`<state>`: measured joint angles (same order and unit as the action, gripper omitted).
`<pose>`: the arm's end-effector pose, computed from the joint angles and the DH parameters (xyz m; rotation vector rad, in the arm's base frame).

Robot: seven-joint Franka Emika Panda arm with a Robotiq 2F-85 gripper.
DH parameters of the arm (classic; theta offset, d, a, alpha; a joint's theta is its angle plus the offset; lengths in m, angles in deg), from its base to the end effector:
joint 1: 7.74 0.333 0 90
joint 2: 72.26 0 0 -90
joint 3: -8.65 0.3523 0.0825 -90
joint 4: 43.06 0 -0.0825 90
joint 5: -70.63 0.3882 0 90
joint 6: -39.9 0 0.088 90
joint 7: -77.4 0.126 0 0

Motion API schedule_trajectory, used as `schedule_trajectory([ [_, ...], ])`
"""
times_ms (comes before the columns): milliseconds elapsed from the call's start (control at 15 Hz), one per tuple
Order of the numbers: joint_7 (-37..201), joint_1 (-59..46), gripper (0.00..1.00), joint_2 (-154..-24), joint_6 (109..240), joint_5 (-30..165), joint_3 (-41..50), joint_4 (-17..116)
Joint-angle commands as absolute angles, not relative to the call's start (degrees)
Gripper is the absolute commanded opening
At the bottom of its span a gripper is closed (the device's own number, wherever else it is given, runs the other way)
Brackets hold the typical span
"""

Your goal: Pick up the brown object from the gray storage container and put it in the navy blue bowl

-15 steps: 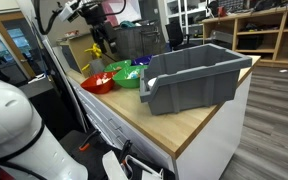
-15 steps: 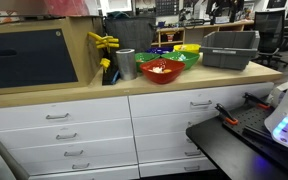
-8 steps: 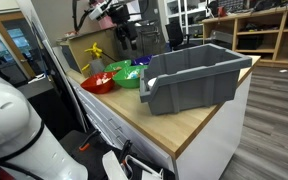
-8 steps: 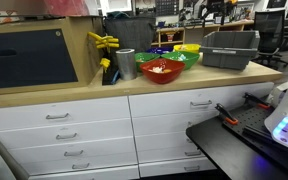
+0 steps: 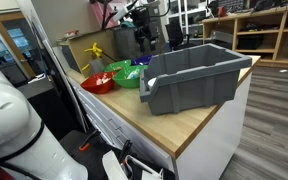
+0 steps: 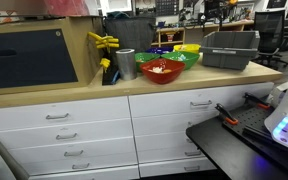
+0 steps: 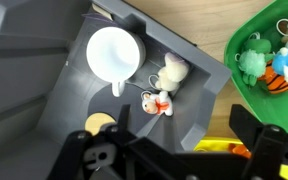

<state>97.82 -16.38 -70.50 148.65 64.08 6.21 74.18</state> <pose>0.5185 -0.1123 0.4602 2.9269 -0.7575 -0.1642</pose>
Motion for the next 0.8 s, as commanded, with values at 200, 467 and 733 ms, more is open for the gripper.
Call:
schedule_trajectory([
  [200,92.9,-16.0,1.0,-77.3,141.7,58.3,2.9,64.1],
  [467,88.5,-16.6,1.0,-78.3,138.8,55.6,0.7,61.4],
  [733,86.7,-17.1,1.0,-79.1,140.8,53.3,-0.8,61.8],
])
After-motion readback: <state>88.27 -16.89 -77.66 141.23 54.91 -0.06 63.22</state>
